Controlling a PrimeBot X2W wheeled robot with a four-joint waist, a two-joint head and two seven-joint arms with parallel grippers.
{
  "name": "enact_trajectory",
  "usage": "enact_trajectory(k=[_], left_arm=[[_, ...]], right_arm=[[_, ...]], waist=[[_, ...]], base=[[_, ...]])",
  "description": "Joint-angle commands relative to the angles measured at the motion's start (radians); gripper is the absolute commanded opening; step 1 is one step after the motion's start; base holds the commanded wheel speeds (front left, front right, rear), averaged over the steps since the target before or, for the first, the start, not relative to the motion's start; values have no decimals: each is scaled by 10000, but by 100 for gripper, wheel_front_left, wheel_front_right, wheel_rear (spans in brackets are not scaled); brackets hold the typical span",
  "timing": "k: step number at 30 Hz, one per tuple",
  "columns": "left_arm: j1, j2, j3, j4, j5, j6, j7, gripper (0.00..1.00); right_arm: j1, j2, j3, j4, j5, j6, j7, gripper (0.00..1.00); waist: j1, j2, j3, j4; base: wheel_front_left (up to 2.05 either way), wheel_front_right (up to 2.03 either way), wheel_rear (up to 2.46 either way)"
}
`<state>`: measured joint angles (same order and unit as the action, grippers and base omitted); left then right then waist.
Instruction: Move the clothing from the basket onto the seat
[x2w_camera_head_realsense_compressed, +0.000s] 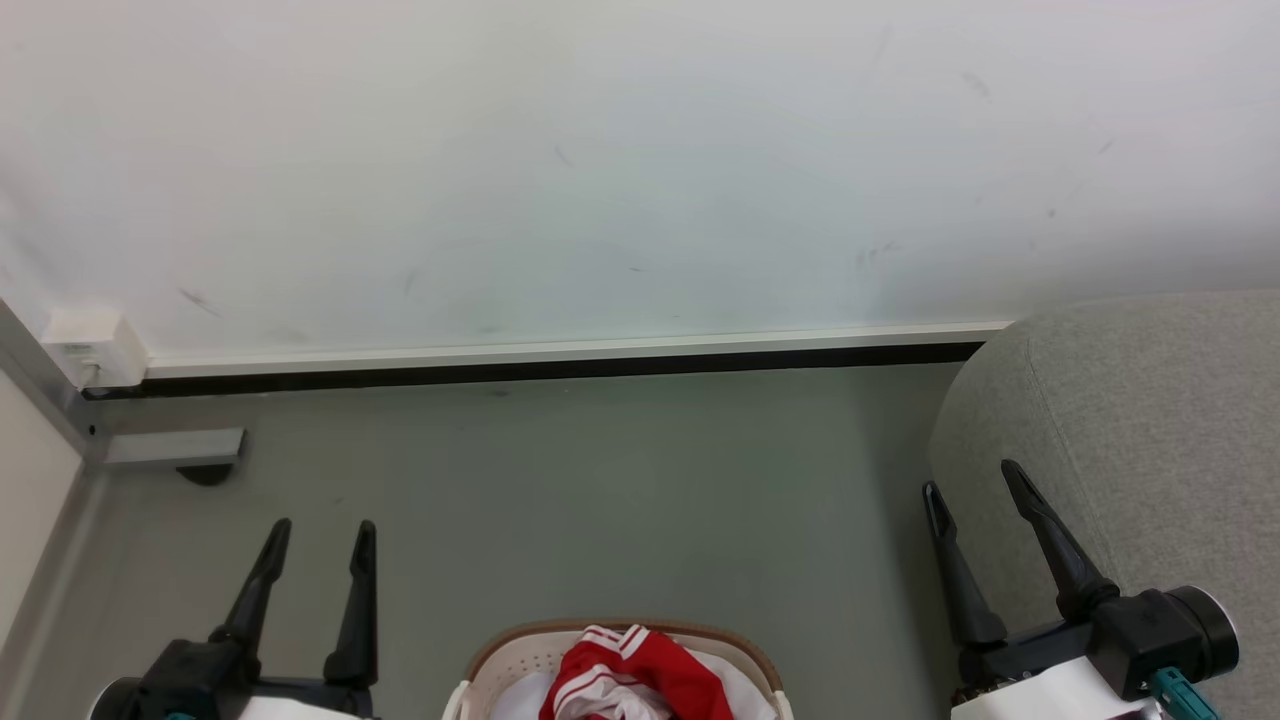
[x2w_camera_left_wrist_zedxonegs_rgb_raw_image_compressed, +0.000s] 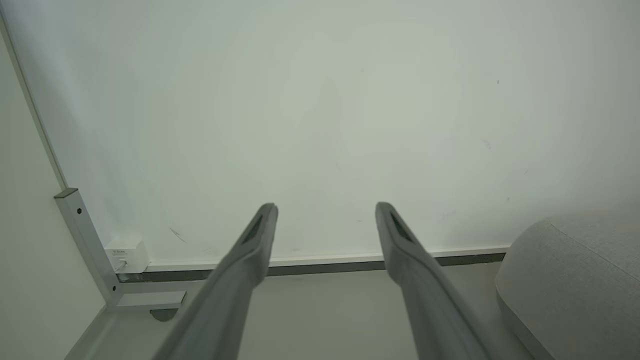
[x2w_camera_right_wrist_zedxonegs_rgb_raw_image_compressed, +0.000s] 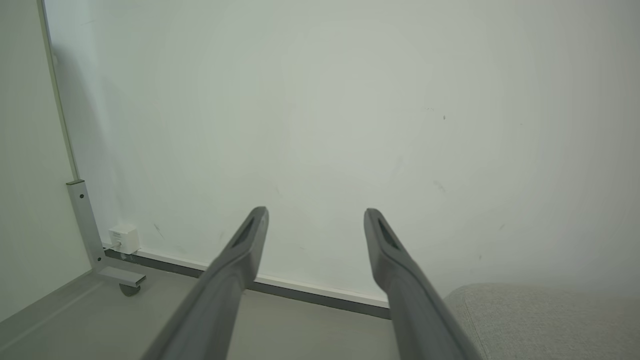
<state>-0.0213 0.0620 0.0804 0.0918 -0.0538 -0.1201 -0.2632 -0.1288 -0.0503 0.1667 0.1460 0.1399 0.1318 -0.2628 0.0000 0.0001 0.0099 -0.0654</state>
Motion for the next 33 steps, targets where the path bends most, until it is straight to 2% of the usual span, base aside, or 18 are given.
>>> enact_trajectory(k=[1, 9, 11, 18, 25, 33], left_arm=[[46, -1, 15, 2, 46, -13, -24, 100], [-56, 14, -145, 184, -73, -61, -18, 100], [-194, 99, -256, 302, -112, -82, -18, 100], [-866, 405, -829, 1029, -406, -103, -17, 100], [-1949, 1078, -2072, 2947, -1141, -94, 57, 100], [-3684, 1939, -3793, 4842, -2290, -97, 884, 100]], right_arm=[[-131, -3, 9, -41, -51, -21, -31, 100], [-157, -4, -118, -61, 176, -21, -17, 100], [-254, -6, -187, -149, 488, -21, -16, 100], [-572, -5, -462, -368, 454, -21, -14, 100], [-869, -1, -779, -695, 590, -21, -14, 100], [-1430, 0, -1032, -1195, 855, -21, -14, 100]], waist=[[0, -1, 11, -16], [0, -1, 242, -272], [0, -1, 449, -404], [0, -1, 1479, -1025], [0, -1, 2678, -1684], [0, -1, 4314, -2390]], base=[[0, 0, 0], [0, 0, 0], [0, 0, 0], [0, 0, 0], [0, 0, 0], [0, 0, 0]])
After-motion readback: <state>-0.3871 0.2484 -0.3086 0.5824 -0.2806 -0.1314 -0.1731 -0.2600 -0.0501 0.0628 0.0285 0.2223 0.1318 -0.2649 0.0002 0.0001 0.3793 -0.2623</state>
